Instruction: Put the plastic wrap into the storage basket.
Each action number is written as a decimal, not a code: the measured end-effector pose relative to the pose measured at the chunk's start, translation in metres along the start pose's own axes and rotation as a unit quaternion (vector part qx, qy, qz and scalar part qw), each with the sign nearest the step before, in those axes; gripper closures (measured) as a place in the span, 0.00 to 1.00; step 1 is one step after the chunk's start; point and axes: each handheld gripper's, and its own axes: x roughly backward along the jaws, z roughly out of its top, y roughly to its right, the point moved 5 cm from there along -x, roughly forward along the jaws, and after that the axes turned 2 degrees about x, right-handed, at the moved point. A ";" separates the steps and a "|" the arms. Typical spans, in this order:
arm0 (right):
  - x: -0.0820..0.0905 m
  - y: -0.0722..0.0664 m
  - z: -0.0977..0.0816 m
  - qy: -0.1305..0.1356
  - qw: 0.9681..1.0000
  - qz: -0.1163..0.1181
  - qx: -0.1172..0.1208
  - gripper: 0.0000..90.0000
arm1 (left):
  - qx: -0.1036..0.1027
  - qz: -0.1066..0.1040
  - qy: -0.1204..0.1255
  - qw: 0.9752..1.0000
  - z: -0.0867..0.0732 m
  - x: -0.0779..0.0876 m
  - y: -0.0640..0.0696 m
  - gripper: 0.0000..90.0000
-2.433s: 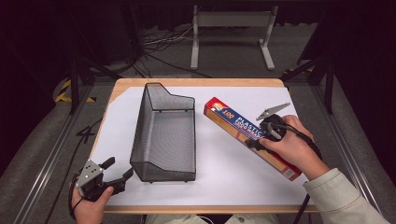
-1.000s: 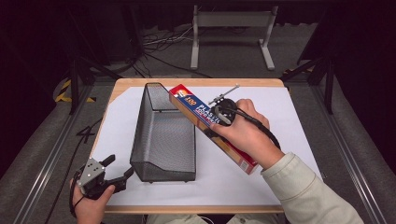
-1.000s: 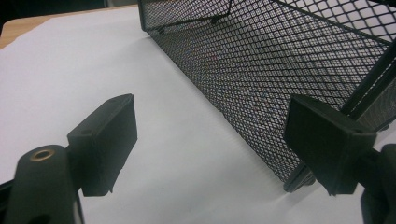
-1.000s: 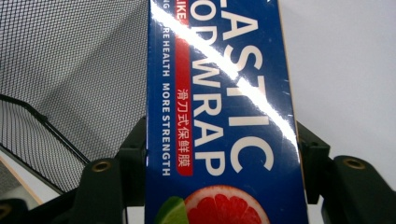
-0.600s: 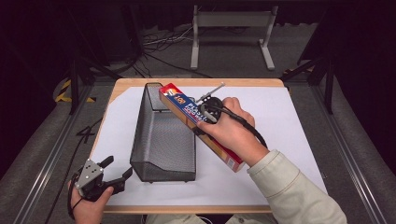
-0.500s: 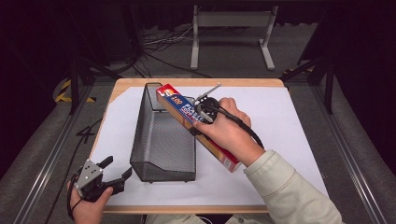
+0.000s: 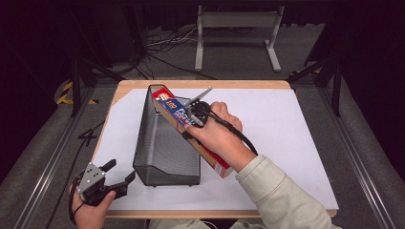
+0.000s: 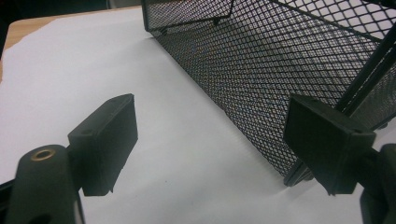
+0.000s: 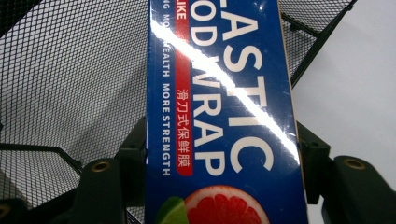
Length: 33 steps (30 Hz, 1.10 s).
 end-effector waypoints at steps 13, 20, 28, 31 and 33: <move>-0.020 -0.011 0.005 -0.018 1.000 -0.003 -0.014 0.43 | -0.001 -0.004 -0.003 1.000 -0.001 0.000 0.002 0.21; -0.027 -0.013 0.004 -0.031 0.999 -0.014 -0.012 0.43 | -0.001 -0.006 -0.004 1.000 -0.001 0.000 0.002 0.21; -0.039 -0.017 0.005 -0.049 0.998 -0.029 -0.020 0.43 | -0.005 -0.008 -0.004 1.000 -0.001 -0.001 0.003 0.21; -0.043 -0.017 0.004 -0.070 0.997 -0.016 -0.027 0.43 | -0.003 -0.012 -0.004 1.000 -0.001 -0.001 0.004 0.21; -0.046 -0.018 0.003 -0.079 0.996 -0.021 -0.024 0.43 | -0.004 -0.012 -0.005 1.000 -0.001 -0.002 0.004 0.21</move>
